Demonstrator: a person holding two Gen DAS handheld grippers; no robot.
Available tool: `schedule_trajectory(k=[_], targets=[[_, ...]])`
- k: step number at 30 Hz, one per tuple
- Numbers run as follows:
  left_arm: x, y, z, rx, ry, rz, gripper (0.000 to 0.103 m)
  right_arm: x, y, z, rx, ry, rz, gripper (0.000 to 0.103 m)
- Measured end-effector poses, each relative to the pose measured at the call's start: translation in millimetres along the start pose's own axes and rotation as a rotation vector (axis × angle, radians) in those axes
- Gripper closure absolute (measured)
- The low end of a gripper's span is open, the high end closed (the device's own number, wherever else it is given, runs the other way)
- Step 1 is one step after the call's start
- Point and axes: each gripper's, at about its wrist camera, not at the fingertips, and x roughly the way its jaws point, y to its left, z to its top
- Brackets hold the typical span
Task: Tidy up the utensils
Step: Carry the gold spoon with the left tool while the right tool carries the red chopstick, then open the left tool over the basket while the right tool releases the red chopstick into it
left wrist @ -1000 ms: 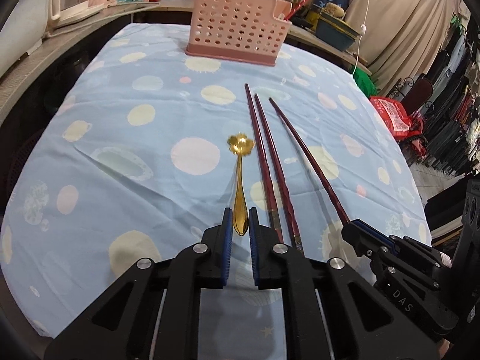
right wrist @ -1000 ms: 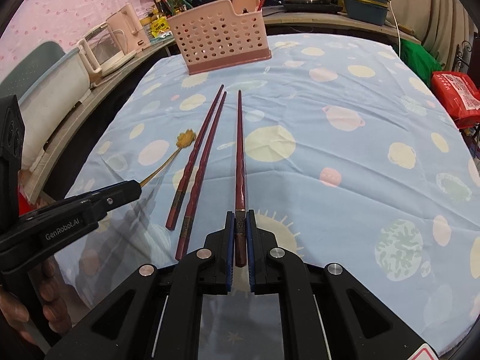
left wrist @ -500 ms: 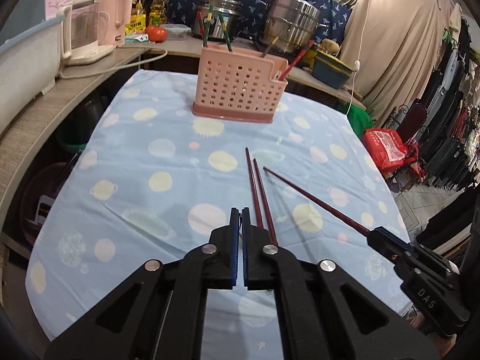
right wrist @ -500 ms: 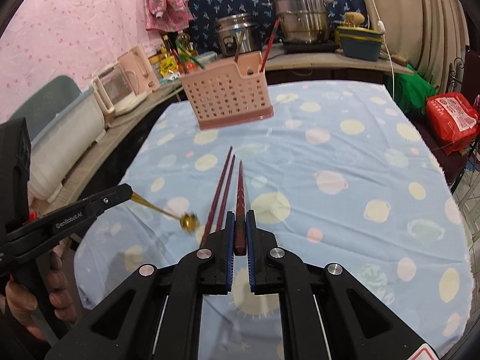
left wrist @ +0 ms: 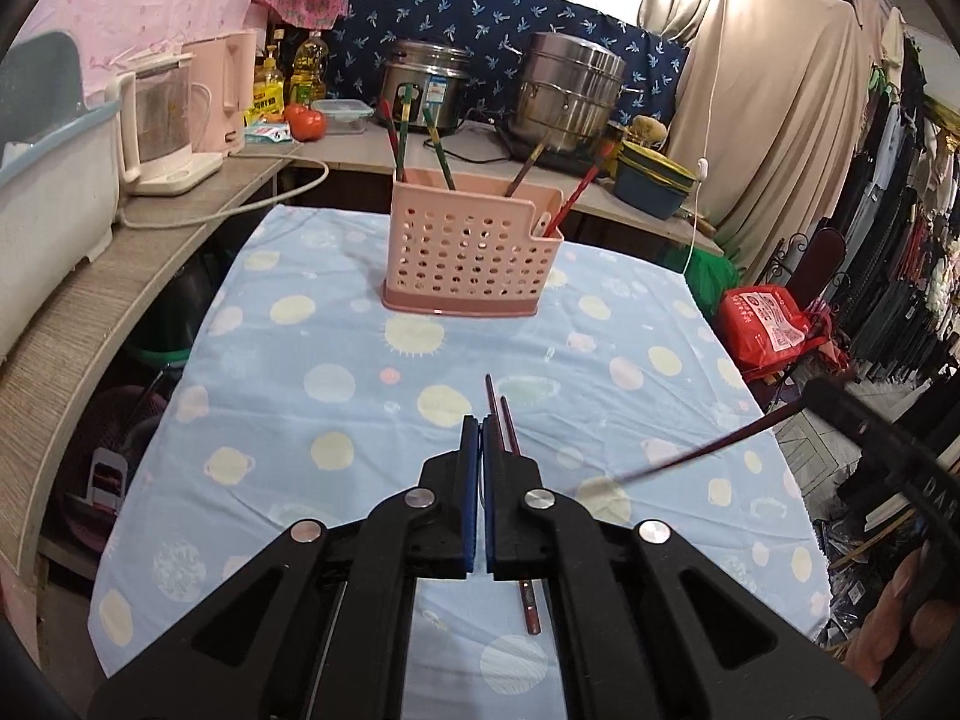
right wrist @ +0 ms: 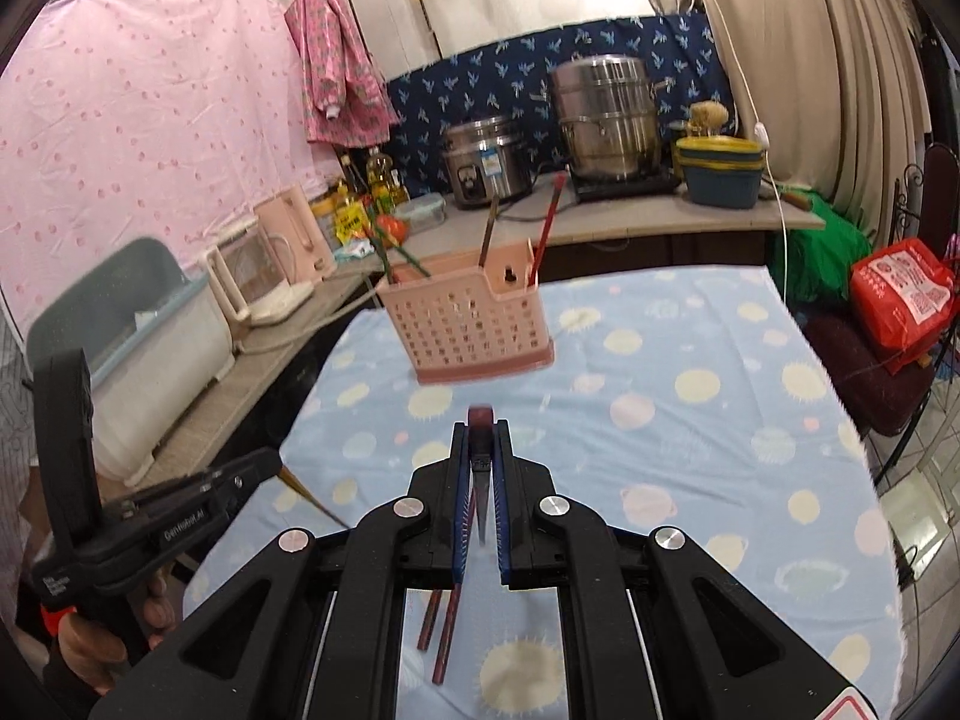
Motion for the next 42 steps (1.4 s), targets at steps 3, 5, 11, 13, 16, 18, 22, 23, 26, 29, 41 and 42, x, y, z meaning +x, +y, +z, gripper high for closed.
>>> schedule_trajectory(k=[3,5,11,13,16,18,22,23,26,29,41,42], targets=[[-4,-1,11,0.013,-0.014,-0.001,0.102,-4,-2,21,-0.001,-0.033,0.004,0.096],[-5,-1,18,0.021,-0.022,0.002,0.102,-4,-3,33,-0.002,-0.052,0.005,0.096],[-5,0,56,0.031,-0.065,-0.005,0.102,7,-5,74,0.002,-0.107,0.011,0.096],[-3,0,72,0.039,-0.087,-0.001,0.102,13,-6,89,0.012,-0.121,0.022,0.096],[1,4,99,0.038,-0.122,-0.003,0.102,25,-4,117,0.017,-0.156,0.035,0.096],[5,6,120,0.039,-0.148,0.004,0.102,34,-2,135,0.023,-0.176,0.045,0.096],[16,8,158,0.042,-0.190,0.023,0.102,55,4,173,0.027,-0.227,0.057,0.096],[19,9,167,0.044,-0.198,0.029,0.102,59,6,180,0.026,-0.237,0.056,0.096],[32,11,191,0.056,-0.225,0.061,0.102,79,13,203,0.028,-0.266,0.060,0.096],[47,17,214,0.055,-0.237,0.088,0.102,96,19,220,0.025,-0.290,0.059,0.096],[119,37,223,0.044,-0.153,0.115,0.102,189,15,234,0.083,-0.268,0.053,0.096],[123,38,221,0.043,-0.144,0.114,0.102,195,15,230,0.081,-0.256,0.049,0.096]])
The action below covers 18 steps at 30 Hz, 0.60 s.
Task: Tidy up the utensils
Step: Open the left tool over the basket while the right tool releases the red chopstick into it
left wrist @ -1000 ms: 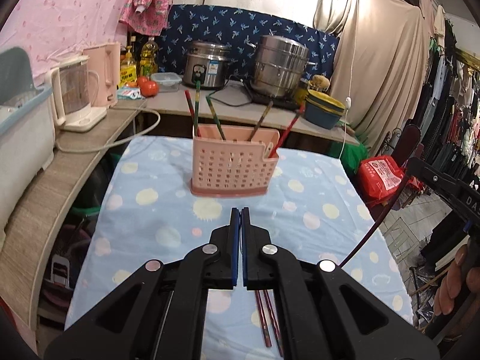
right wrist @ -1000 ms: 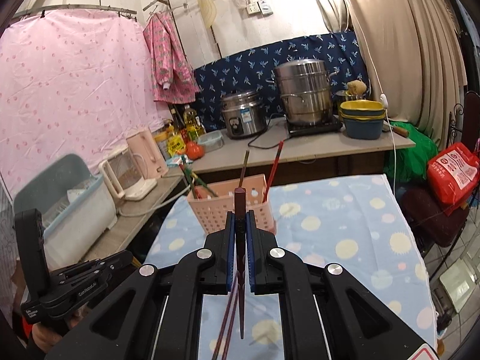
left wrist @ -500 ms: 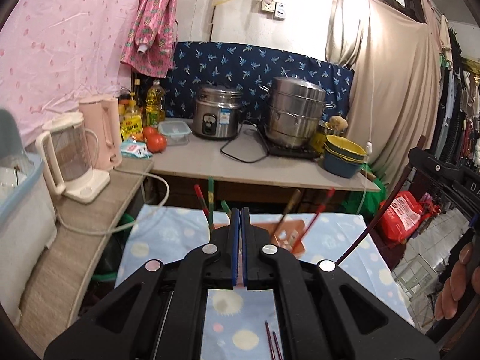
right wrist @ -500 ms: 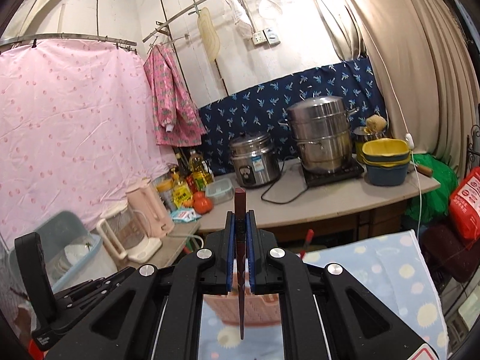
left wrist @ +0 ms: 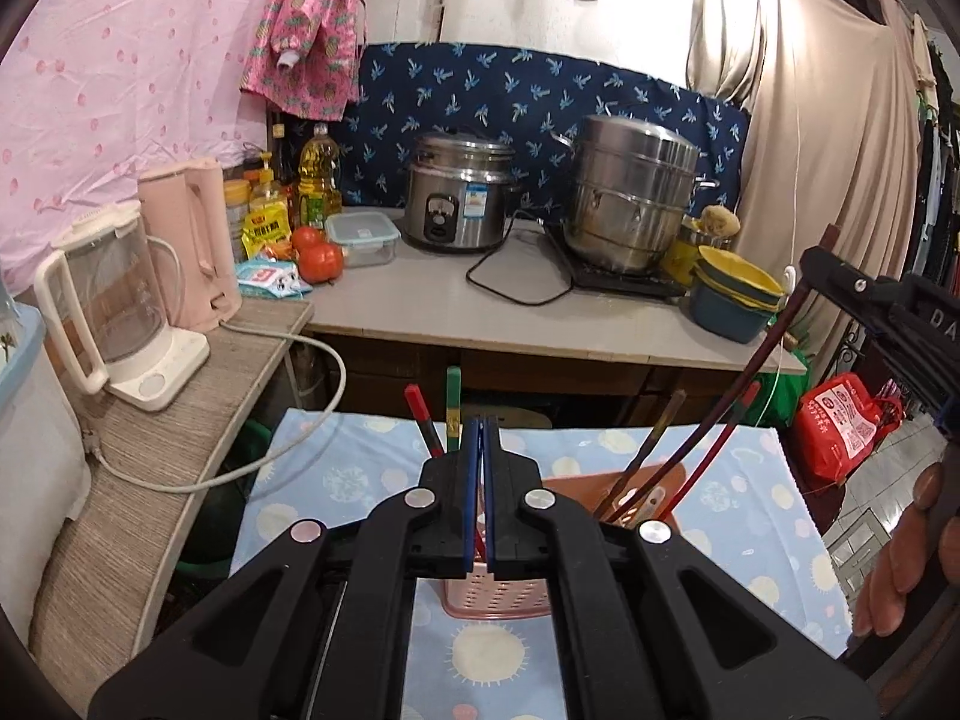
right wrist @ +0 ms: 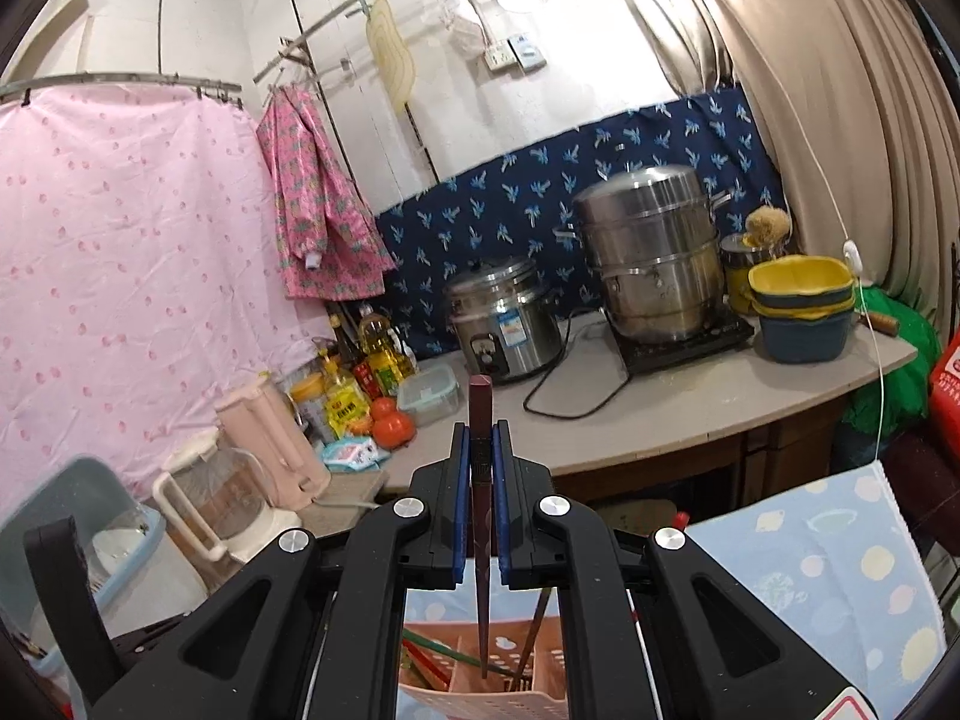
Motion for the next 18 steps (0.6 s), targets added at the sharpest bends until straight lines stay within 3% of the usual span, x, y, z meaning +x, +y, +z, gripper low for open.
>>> schedule_trajectory(k=[6,7,8,9,18], targets=[[20,6,-16,-0.022,0.048,-0.001,0.100,25,-10,-36,0.002,0.099,-0.019,0.092],[22,7,-17,-0.031,0.053,0.004,0.084,25,-12,-40,0.004,0.103,-0.026,0.083],[22,7,-17,-0.041,0.054,0.009,0.061,23,-13,-43,0.005,0.102,-0.039,0.067],[21,9,-18,-0.051,0.042,0.021,0.055,20,-14,-46,0.005,0.095,-0.043,0.061],[9,7,-25,-0.048,0.029,0.015,0.054,-8,-10,-57,-0.028,0.110,-0.040,0.060]])
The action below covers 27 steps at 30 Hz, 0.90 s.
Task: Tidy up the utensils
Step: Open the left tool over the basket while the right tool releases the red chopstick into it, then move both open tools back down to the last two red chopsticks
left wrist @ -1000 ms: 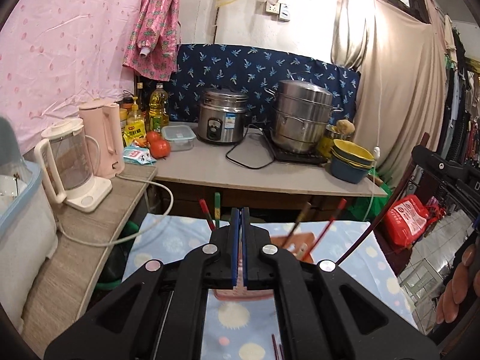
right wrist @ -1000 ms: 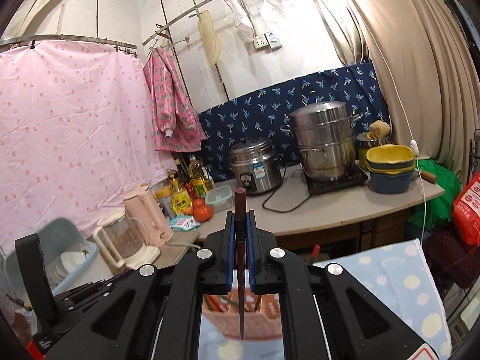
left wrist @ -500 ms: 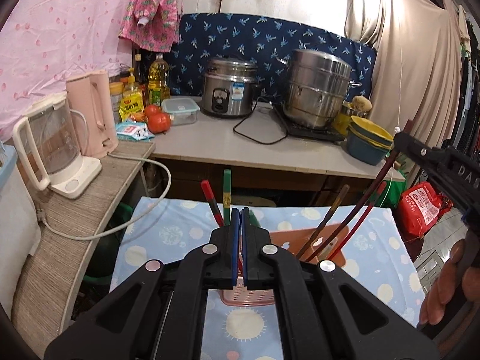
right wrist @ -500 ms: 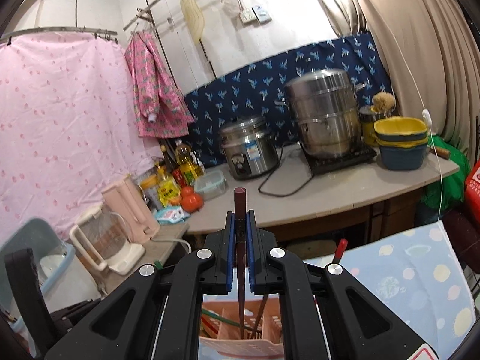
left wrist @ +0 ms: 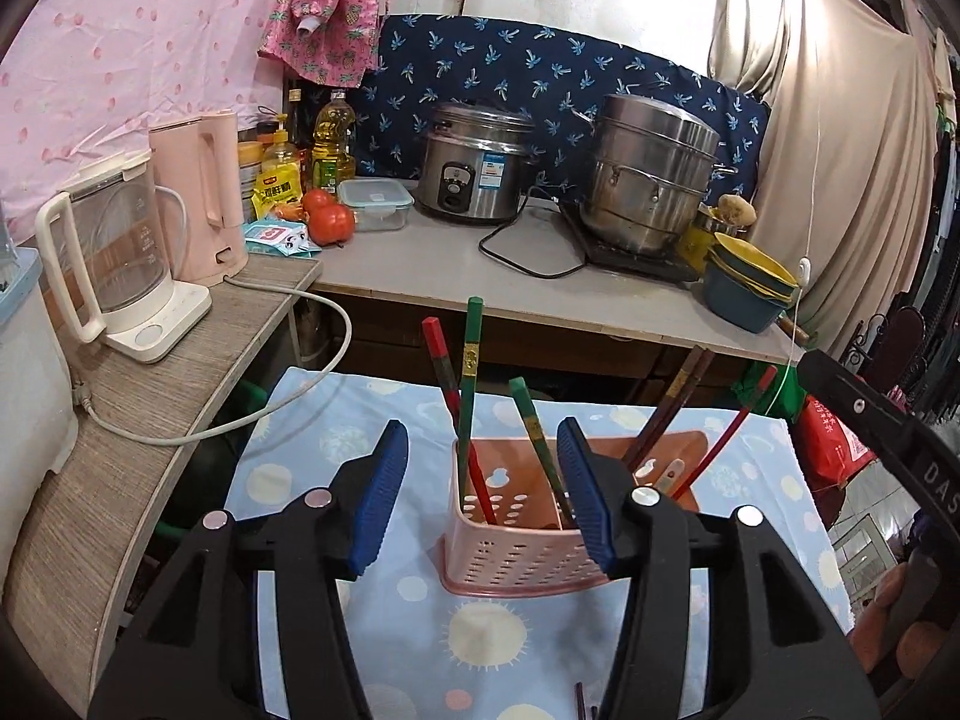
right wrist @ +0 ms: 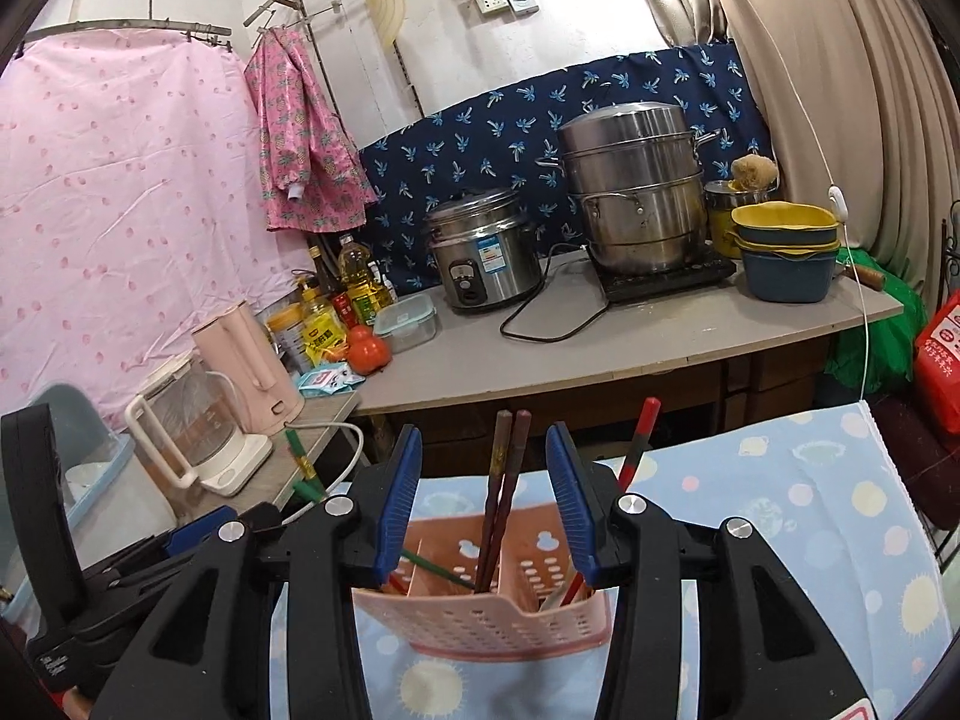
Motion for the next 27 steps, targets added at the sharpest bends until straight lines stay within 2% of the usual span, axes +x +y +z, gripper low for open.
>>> schedule_trajectory(k=[5,12,23,27], targets=[[-16,-5,-11,0.011,0.003,-0.012,0.054,-22,7,-16,-0.044,0.006,-0.013,0.060],[-38,-11,-48,0.021,0.043,-0.026,0.054,-57,7,-59,-0.082,0.059,-0.042,0.060],[-67,-21,-130,0.018,0.149,-0.038,0.054,-105,-7,-149,-0.085,0.236,-0.054,0.060],[-72,-24,-166,0.001,0.215,-0.047,0.054,-119,-10,-186,-0.093,0.314,-0.057,0.060]])
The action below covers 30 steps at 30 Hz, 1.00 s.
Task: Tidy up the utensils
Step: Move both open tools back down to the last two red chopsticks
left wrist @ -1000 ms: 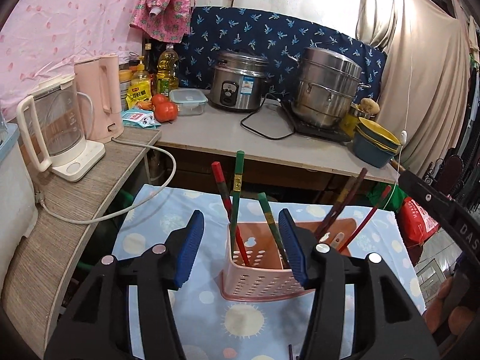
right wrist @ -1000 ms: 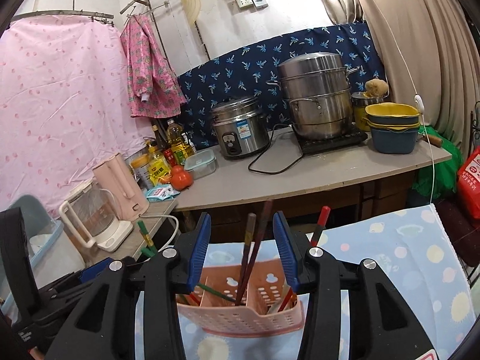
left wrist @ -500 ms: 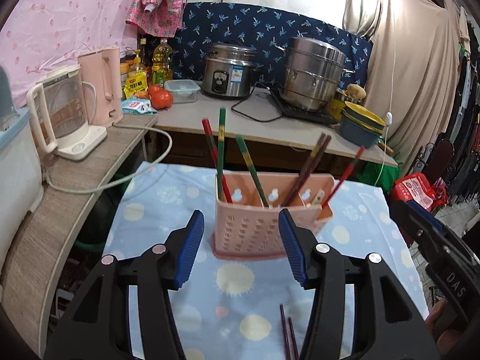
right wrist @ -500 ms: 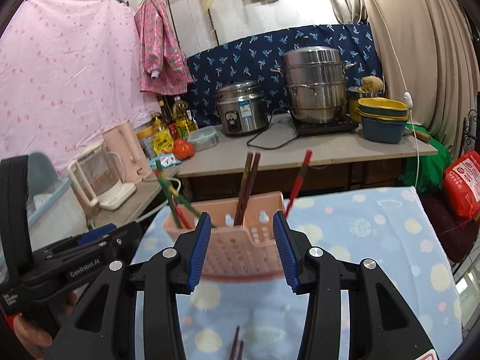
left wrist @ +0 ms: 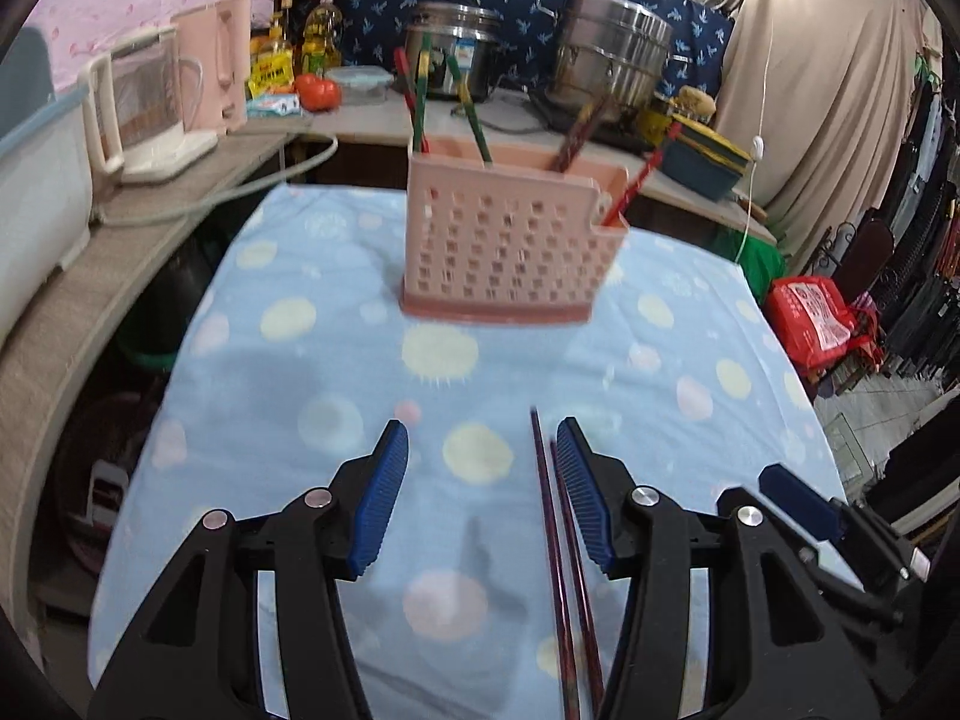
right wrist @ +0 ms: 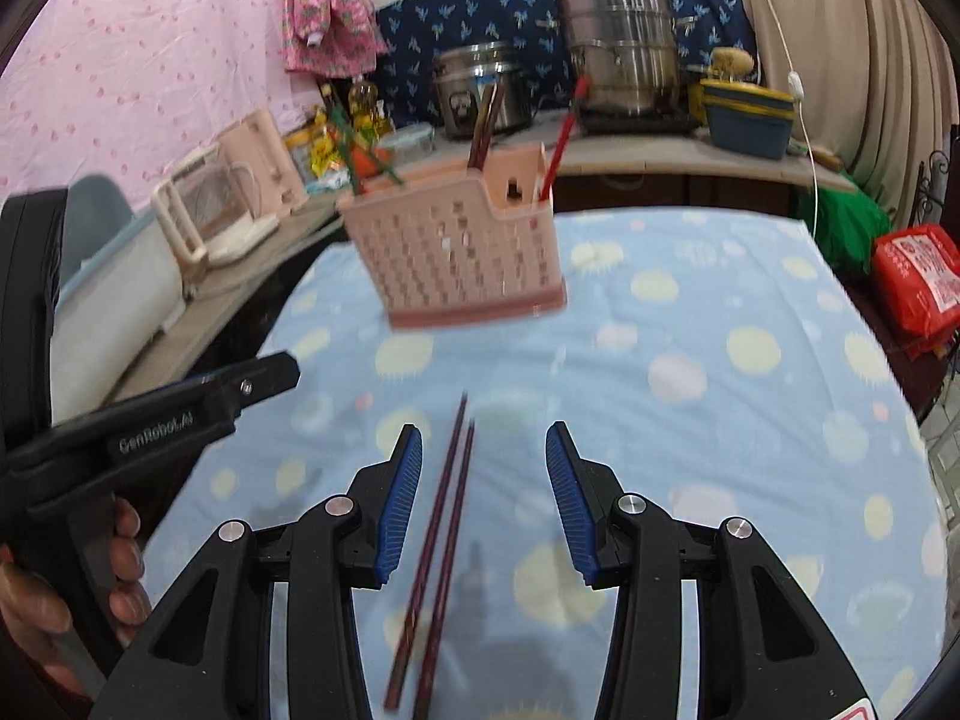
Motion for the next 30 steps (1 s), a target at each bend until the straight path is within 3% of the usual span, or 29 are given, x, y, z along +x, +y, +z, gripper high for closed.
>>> schedule_trajectory(k=[13,27,30], targets=[[1,-8,-78,0.006,0.118,0.020,0.054,-12,12,-97,-0.037,0.163,0.026,0.060],[-5,12,-119,-0.023,0.174,0.070,0.054,-12,31,-122,-0.091,0.206,0.044,0.065],[-5,16,-125,-0.029,0.182,0.076,0.054,-9,33,-125,-0.099,0.218,0.045,0.071]])
